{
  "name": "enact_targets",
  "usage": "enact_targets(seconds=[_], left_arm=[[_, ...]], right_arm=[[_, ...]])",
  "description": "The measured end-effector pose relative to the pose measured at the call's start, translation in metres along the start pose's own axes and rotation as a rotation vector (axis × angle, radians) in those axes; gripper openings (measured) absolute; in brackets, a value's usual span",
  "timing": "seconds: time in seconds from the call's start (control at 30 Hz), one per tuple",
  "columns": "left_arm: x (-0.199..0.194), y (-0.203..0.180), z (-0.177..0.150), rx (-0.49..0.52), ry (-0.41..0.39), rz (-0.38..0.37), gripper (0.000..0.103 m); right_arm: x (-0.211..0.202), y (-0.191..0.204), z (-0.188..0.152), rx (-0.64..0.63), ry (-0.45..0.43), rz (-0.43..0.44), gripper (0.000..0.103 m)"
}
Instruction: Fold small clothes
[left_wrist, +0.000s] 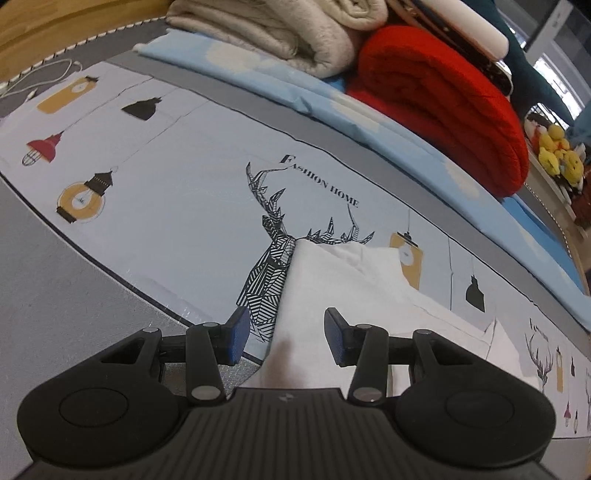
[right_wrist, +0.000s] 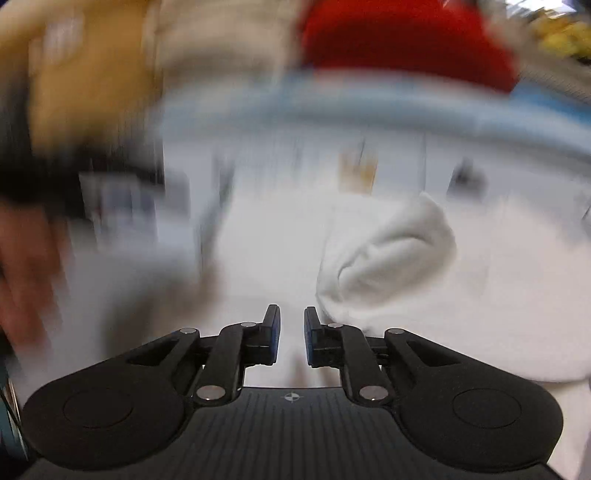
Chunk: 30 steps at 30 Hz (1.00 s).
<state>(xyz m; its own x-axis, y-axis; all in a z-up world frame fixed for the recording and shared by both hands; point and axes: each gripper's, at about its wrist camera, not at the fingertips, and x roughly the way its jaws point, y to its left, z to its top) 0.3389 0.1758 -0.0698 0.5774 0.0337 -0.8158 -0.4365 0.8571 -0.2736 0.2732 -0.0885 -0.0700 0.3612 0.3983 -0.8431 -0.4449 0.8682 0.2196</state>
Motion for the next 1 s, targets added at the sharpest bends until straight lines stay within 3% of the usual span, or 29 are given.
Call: enact_targets(seconds=[0.07,0.2,0.33,0.47,0.6,0.77,0.87,1.0], left_arm=[[0.001,0.001,0.002,-0.016,0.006,-0.009,0.049],[0.003,0.006,0.006,-0.043,0.010,-0.011,0.049],[0.007,0.001,0.001,-0.021,0.030,-0.027,0.049],[0.013,-0.023,-0.012,0.042,0.059,-0.109,0.049],[0.018,-0.057,-0.029,0.120,0.083,-0.209,0.049],[0.032,-0.093,-0.051,0.168,0.107,-0.254,0.052],[0.038,-0.103,-0.057,0.167,0.099,-0.238,0.058],[0.055,-0.094,-0.057,0.106,0.096,-0.129,0.056]], right_arm=[[0.003,-0.006,-0.003,0.027,0.020,-0.015,0.014],[-0.012,-0.030,0.005,0.100,-0.058,-0.038,0.026],[-0.026,-0.056,0.007,0.220,-0.104,-0.083,0.027],[-0.038,-0.088,0.004,0.376,-0.147,-0.120,0.028],[-0.032,-0.116,-0.003,0.517,-0.108,-0.159,0.031],[-0.021,-0.150,-0.023,0.739,-0.019,-0.075,0.036],[-0.017,-0.157,-0.033,0.811,0.019,-0.052,0.036],[-0.018,-0.162,-0.037,0.865,0.031,-0.019,0.036]])
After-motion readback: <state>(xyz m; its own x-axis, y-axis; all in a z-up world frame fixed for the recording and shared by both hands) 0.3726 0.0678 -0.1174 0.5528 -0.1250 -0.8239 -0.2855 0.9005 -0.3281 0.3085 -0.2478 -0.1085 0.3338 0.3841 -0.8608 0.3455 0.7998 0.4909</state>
